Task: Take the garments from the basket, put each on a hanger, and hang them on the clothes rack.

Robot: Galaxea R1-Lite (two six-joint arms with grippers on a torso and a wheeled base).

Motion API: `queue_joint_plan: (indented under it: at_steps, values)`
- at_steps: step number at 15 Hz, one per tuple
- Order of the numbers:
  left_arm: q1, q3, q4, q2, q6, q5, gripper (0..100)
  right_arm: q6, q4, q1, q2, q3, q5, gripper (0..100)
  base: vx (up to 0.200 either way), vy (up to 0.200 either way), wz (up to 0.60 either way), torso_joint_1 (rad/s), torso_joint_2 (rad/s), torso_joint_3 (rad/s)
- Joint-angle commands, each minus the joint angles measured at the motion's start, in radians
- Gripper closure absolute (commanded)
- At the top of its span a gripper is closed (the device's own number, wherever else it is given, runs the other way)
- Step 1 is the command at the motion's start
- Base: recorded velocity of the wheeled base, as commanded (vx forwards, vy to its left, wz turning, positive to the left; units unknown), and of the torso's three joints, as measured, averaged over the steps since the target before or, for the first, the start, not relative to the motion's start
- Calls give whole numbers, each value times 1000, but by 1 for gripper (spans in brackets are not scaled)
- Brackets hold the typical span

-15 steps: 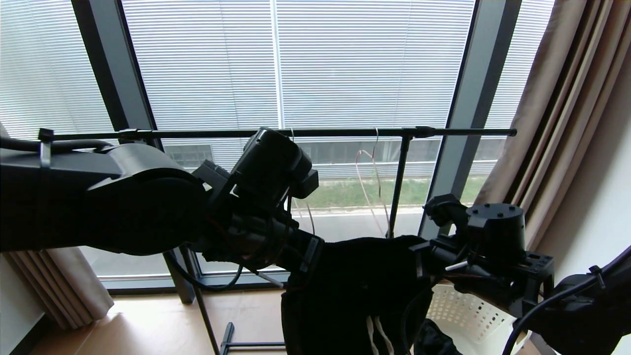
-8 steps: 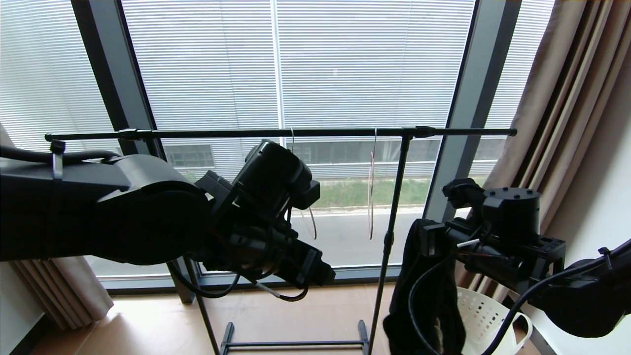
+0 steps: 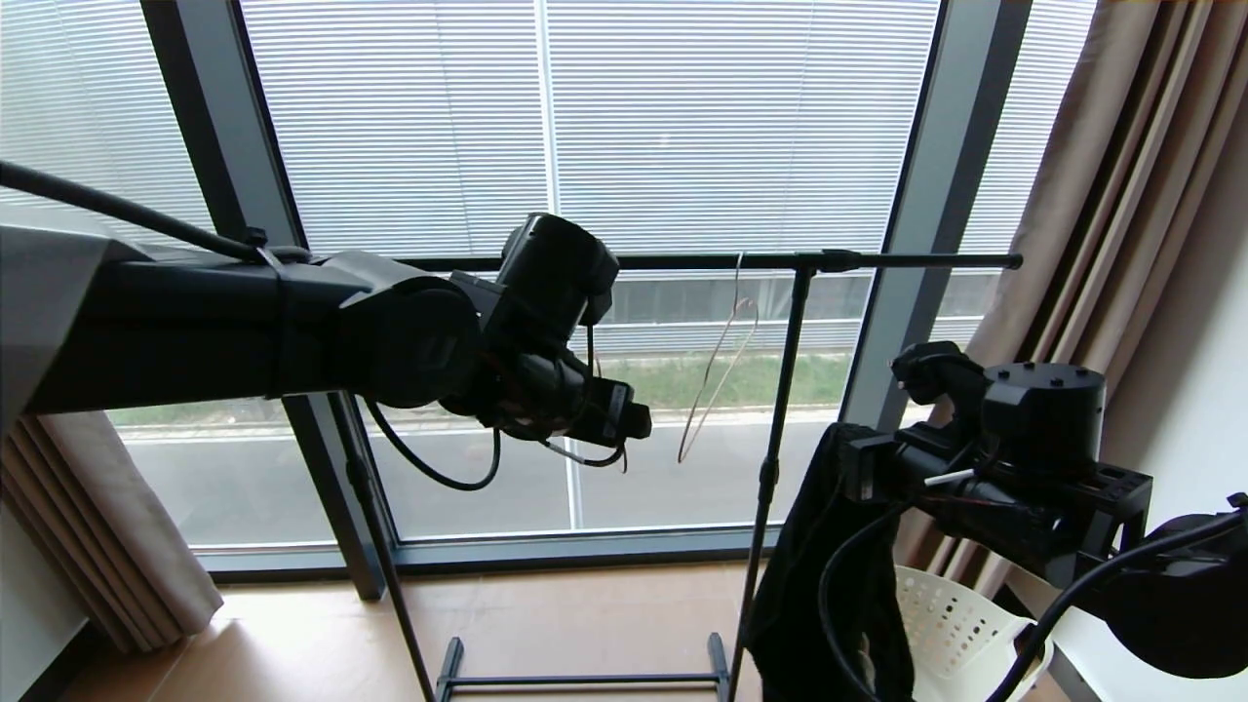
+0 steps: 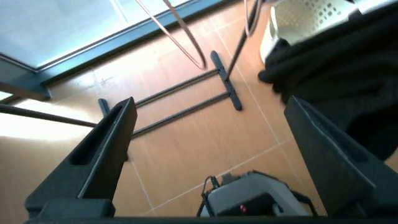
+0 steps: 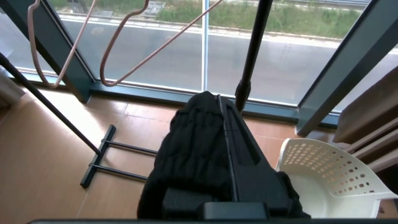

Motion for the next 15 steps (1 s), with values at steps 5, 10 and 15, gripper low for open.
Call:
queue_joint_plan:
  at_steps: [5,10,15]
  values:
    - [40,-258,6,219,-64,22,0,-1,-1,1,-13,9,0,100,0,0,0,0,0,0]
    - [66,-389,11,336,-101,80,0,-1,-1,1,-10,9,0,100,0,0,0,0,0,0]
    - [86,-389,91,429,-124,89,0,-1,-2,1,-4,9,0,100,0,0,0,0,0,0]
